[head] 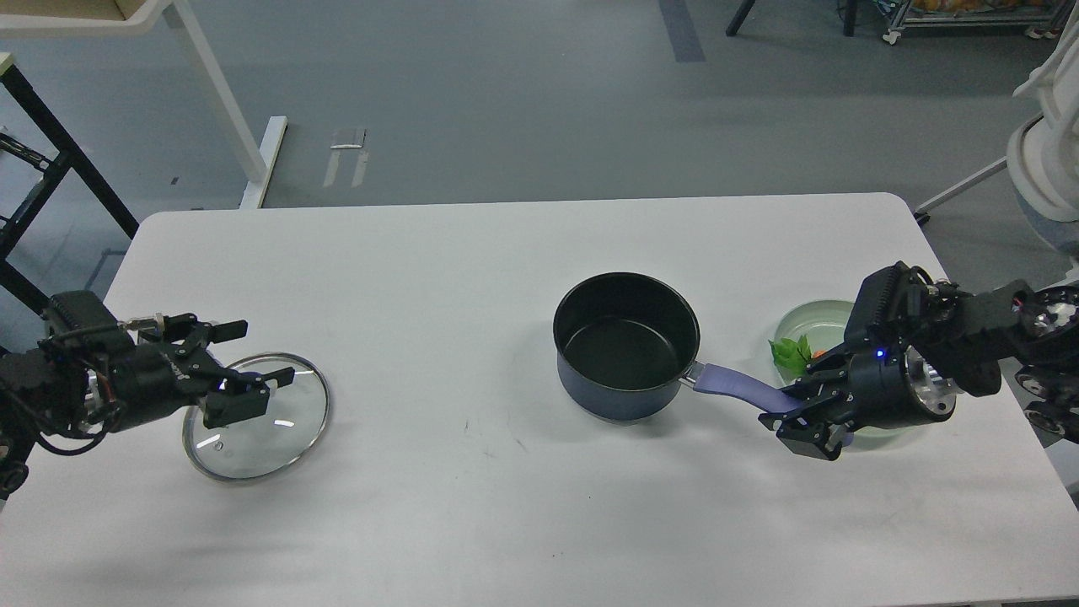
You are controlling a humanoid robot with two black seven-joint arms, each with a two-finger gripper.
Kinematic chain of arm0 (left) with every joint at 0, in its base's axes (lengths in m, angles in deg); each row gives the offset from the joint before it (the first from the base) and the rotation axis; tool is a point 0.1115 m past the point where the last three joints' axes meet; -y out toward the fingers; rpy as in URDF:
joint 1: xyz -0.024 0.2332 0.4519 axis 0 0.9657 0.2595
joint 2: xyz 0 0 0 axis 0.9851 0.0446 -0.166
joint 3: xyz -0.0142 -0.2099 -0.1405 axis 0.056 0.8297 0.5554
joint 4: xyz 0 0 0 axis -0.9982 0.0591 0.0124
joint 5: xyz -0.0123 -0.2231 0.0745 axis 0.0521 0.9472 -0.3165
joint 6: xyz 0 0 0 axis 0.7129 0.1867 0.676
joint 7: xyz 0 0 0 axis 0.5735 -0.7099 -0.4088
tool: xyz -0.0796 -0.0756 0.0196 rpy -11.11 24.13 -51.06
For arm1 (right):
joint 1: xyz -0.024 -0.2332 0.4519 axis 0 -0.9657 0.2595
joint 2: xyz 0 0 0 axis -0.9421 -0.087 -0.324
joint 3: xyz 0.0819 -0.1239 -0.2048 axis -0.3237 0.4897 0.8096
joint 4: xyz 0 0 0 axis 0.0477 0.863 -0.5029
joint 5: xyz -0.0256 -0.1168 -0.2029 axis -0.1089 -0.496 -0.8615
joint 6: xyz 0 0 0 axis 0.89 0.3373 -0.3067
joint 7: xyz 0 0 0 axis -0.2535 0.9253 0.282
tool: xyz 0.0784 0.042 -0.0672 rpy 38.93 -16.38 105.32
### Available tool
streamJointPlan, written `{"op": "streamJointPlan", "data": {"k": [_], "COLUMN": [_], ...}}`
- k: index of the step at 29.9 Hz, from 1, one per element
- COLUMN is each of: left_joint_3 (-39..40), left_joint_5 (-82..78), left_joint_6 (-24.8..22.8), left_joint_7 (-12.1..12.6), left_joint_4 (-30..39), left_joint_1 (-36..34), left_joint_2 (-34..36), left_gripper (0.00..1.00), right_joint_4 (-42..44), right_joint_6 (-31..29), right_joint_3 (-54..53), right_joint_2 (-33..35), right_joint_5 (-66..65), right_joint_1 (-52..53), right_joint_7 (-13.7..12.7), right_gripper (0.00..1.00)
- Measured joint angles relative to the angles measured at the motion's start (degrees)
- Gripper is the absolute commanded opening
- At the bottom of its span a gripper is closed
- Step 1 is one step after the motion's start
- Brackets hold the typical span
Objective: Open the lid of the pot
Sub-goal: 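Release the lid knob and raise the left gripper away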
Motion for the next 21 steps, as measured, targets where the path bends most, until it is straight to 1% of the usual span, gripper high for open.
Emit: {"op": "streamJointPlan", "data": {"k": [2, 4, 7, 10, 14, 15, 16, 18, 20, 21], "left_joint_3": [2.6, 6.2, 11.4, 15.4, 19.2, 20.2, 21.7, 25.6, 30.5, 32.3], "left_joint_5": [7.8, 18.7, 36.0, 53.9, 77.5, 80.8, 83.9, 86.8, 88.0, 88.3], "left_joint_6": [-3.4, -7.6, -12.6, -14.8, -15.7, -16.0, -16.4, -18.2, -22.0, -23.8], "left_joint_7": [0.0, 0.0, 0.0, 0.0, 0.0, 0.2, 1.3, 4.4, 7.2, 8.0], "left_joint_4": [1.3, 2.1, 2.7, 2.8, 1.6, 1.0, 0.0, -2.8, -6.2, -7.6], "left_joint_1": [-1.1, -1.7, -1.9, -1.9, -1.0, -0.5, 0.4, 2.6, 5.2, 6.3], "left_joint_2": [-0.1, -0.8, -2.9, -5.6, -9.5, -10.4, -11.7, -14.0, -16.7, -17.6], "left_gripper": [0.99, 0.99, 0.99, 0.99, 0.99, 0.99, 0.99, 0.99, 0.99, 0.99], "right_joint_4": [0.0, 0.0, 0.0, 0.0, 0.0, 0.0, 0.0, 0.0, 0.0, 0.0], "right_joint_6": [0.0, 0.0, 0.0, 0.0, 0.0, 0.0, 0.0, 0.0, 0.0, 0.0], "right_joint_3": [0.0, 0.0, 0.0, 0.1, 0.1, 0.1, 0.1, 0.1, 0.1, 0.1], "right_joint_2": [0.0, 0.0, 0.0, 0.0, 0.0, 0.1, 0.2, 0.5, 0.6, 0.6], "right_joint_5": [0.0, 0.0, 0.0, 0.0, 0.0, 0.0, 0.0, 0.0, 0.0, 0.0], "right_joint_1": [0.0, 0.0, 0.0, 0.0, 0.0, 0.0, 0.0, 0.0, -0.2, -0.2], "right_joint_7": [0.0, 0.0, 0.0, 0.0, 0.0, 0.0, 0.0, 0.0, 0.0, 0.0], "right_gripper": [0.34, 0.34, 0.34, 0.34, 0.34, 0.35, 0.35, 0.36, 0.38, 0.41]}}
